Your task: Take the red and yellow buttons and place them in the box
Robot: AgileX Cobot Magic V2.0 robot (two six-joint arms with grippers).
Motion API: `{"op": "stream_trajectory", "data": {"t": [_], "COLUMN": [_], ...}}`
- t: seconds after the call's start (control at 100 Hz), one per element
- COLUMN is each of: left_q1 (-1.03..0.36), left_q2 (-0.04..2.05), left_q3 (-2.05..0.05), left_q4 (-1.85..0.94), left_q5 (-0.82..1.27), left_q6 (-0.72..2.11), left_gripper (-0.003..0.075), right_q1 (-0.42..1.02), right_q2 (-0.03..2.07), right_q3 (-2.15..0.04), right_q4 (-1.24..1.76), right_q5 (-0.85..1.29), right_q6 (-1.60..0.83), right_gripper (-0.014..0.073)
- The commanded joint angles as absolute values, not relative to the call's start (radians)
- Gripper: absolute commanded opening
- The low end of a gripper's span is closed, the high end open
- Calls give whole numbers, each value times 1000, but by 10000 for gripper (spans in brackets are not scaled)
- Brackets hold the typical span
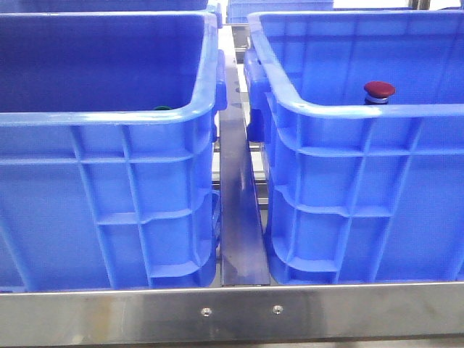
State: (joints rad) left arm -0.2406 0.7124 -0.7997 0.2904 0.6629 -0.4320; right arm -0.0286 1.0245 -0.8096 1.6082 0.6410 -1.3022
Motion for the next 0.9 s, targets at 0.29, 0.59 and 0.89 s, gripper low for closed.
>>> {"op": "stream_trajectory", "data": {"t": [0.29,0.59,0.89], "left_q1": [-111,-111,-111], "left_q2": [535,535,535], "left_q3": [-774,-774,-774], "left_q4": [297,297,297], "left_q5": [587,587,587], "left_q6": [-441,-440,-440], "left_gripper": [128,-19,-19], "right_q1": [-42,-42,-42], "right_q2": [1003,1210,1505], "right_q3": [-836,-841,-973], "right_q4": [1570,1570,1549], "right_q5": [223,-20,-123], "right_q6": [-1330,-1372,-1372], "right_gripper": [213,213,213]}}
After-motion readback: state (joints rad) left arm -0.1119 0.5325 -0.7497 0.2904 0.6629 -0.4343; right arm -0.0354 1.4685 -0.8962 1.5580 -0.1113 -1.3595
